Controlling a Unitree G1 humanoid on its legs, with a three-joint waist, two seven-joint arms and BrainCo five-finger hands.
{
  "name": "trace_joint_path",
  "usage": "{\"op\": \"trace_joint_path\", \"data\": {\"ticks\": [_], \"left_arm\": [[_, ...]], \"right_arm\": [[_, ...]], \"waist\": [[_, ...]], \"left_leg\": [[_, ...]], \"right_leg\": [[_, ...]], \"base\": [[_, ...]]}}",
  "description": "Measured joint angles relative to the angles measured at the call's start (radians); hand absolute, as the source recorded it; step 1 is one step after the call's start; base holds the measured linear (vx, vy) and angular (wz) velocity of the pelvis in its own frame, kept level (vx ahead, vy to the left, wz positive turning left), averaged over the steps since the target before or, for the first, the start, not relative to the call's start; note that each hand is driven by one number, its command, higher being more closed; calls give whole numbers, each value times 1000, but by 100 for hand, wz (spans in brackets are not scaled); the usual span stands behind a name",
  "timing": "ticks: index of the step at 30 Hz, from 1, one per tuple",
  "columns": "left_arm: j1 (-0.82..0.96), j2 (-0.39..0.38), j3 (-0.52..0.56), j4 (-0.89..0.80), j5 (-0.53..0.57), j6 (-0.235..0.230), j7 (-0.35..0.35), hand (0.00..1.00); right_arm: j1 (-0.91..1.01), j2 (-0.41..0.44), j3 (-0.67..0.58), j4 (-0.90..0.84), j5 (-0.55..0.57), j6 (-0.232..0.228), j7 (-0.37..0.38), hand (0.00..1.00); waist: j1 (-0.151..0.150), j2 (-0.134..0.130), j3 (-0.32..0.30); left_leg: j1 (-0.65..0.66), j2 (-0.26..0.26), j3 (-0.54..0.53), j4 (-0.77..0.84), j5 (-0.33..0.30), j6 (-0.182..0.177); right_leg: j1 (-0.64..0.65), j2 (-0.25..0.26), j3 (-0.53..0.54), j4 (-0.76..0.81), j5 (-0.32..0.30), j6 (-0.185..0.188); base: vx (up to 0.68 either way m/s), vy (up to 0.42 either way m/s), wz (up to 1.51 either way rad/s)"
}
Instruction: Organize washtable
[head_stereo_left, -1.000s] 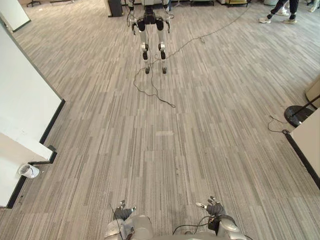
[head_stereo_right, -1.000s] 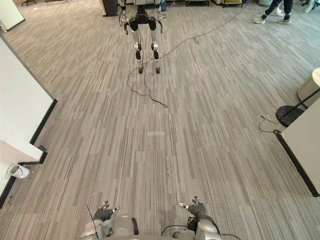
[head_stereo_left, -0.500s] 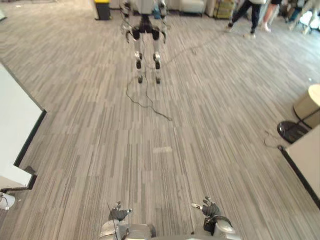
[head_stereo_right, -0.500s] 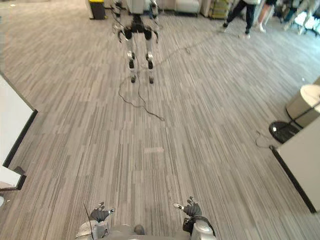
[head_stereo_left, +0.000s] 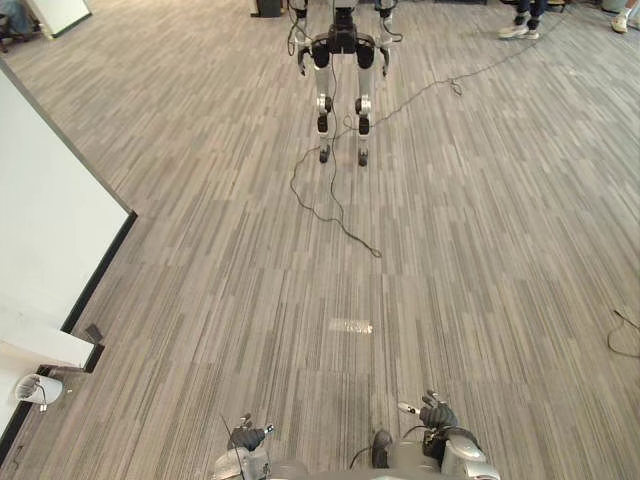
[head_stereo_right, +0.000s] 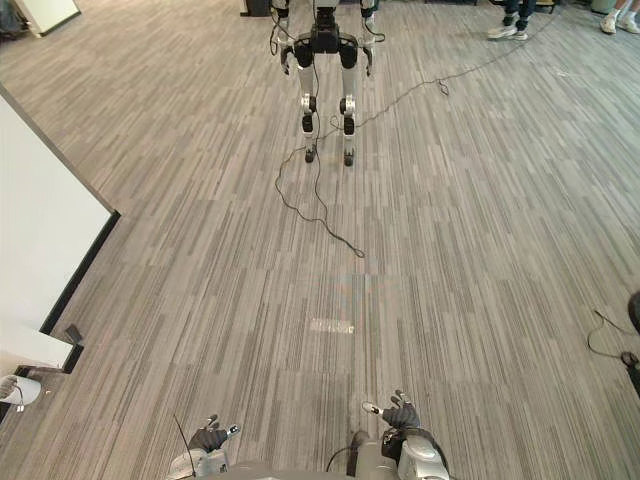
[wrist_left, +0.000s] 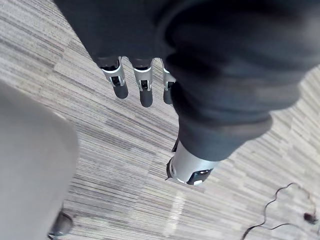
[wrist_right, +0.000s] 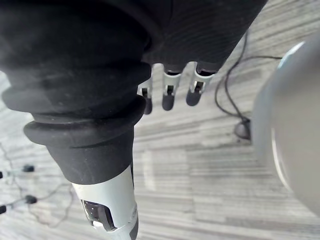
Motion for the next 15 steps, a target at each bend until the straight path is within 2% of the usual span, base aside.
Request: {"op": "trace_joint_path", "data": {"ticks": [1, 3, 5, 7, 8, 9, 10, 11, 12, 13, 14, 15], "left_arm": [[5, 1, -4, -22, 0, 0, -1, 0], [7, 15, -20, -30, -1, -1, -1, 0], [0, 17, -23, -44, -1, -3, 0, 0], [0, 25, -40, -51, -1, -5, 0, 0], [-3, 31, -56, -51, -1, -6, 1, 0], [-2, 31, -72, -49, -2, -6, 2, 0], [0, 31, -82, -47, -5, -8, 6, 0], [-3, 40, -82, -46, -4, -9, 6, 0], [-6, 59, -83, -46, -4, -11, 7, 0], [-6, 69, -83, -45, -4, -11, 6, 0], [-8, 70, -82, -44, -6, -10, 6, 0], [-13, 72, -83, -28, -4, -10, 5, 0]], "right_arm": [[8, 5, 5, -1, 7, 1, -2, 0], [12, 13, 20, -4, 10, 1, -3, 0], [15, 22, 17, -3, 20, 2, -4, 0], [13, 30, 11, -5, 35, 3, -5, 0], [14, 33, 6, -5, 38, 3, -5, 0], [15, 32, -3, -5, 38, 2, -6, 0], [17, 30, -1, -1, 38, 3, -9, 0], [14, 32, -2, 3, 38, 4, -11, 0], [14, 52, 0, 5, 38, 6, -13, 0], [14, 65, 0, 4, 37, 7, -13, 0], [15, 69, 0, 5, 37, 7, -13, 0], [14, 72, -1, 5, 37, 8, -10, 0]], "waist": [[7, -3, 4], [9, -22, 4], [28, -31, 8], [28, -40, 15], [29, -45, 18], [28, -38, 16], [31, -34, 16], [33, -41, 14], [28, -82, 9], [33, -98, 10], [36, -103, 9], [50, -107, 10]], "left_leg": [[-53, 30, 16, 142, -3, 2], [-128, 47, 64, 186, -8, 10], [-184, 52, 128, 60, -28, 43], [-209, 16, 140, -189, -26, 43], [-208, -12, 130, -325, -9, 36], [-199, -42, 93, -494, 59, 40], [-183, -55, 68, -535, 191, 62], [-173, -73, 72, -533, 200, 83], [-163, -101, 97, -543, 173, 100], [-149, -108, 130, -546, 150, 109], [-136, -113, 145, -550, 143, 113], [-86, -127, 179, -578, 133, 126]], "right_leg": [[70, 15, -1, -28, -17, -13], [156, 11, -3, -85, -23, -18], [205, -6, 7, -130, -22, -18], [238, -35, 7, -147, -32, -1], [252, -53, 9, -151, -44, 18], [264, -62, 14, -152, -65, 44], [282, -69, 38, -151, -91, 72], [290, -81, 46, -148, -101, 82], [277, -123, 66, -130, -105, 82], [250, -146, 96, -76, -105, 83], [233, -156, 113, -36, -105, 83], [186, -172, 147, 90, -104, 83]], "base": [[385, -153, 1], [376, -138, -2], [301, -43, -17], [302, 62, -13], [328, 138, -9], [380, 224, -24], [318, 224, -30], [308, 228, -34], [298, 213, -40], [294, 211, -45], [340, 277, -68], [282, 239, -74]]}}
